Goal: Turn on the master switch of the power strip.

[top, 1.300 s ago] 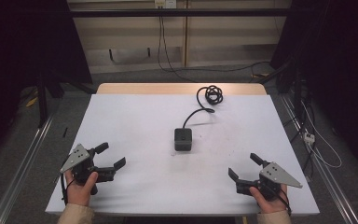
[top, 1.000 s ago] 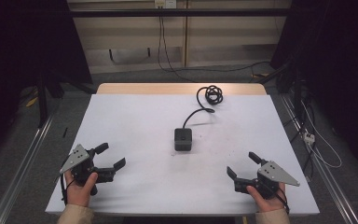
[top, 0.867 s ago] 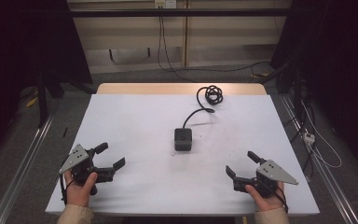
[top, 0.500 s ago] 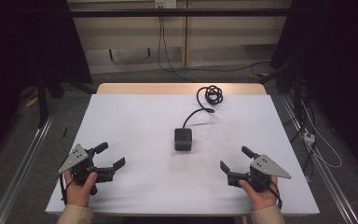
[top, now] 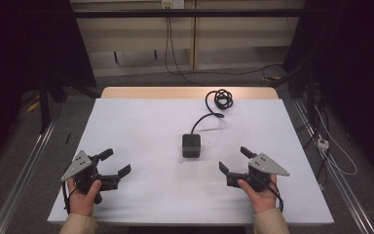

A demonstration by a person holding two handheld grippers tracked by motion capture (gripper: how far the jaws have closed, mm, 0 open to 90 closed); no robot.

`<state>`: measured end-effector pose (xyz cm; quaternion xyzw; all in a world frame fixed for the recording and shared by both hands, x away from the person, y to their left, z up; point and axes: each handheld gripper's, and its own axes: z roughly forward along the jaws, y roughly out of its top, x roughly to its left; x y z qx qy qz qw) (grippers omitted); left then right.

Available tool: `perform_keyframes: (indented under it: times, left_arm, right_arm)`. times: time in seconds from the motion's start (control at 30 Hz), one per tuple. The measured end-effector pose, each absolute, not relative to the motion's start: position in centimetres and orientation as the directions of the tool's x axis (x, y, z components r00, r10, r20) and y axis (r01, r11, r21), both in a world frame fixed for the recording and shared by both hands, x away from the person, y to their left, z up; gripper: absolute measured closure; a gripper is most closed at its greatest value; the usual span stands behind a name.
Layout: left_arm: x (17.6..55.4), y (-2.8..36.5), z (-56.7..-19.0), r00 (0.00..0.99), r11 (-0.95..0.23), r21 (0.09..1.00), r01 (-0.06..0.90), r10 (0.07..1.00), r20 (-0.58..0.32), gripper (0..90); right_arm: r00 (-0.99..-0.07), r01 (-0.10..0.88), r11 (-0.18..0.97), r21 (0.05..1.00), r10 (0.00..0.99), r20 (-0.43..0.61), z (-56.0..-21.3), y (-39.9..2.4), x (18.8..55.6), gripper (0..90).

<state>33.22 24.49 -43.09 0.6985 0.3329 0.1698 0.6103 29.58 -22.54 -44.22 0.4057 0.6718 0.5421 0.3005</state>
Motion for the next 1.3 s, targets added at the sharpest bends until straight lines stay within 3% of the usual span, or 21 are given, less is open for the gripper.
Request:
perform_keyframes:
  times: [1.3]
  left_arm:
    - [33.4,24.5,-43.2,0.719,-0.028,0.966,0.257,0.673,-0.172,4.2]
  right_arm:
    - [-0.506,0.244,0.100,0.965,0.861,0.039,-43.7,-20.1,32.7,7.3]
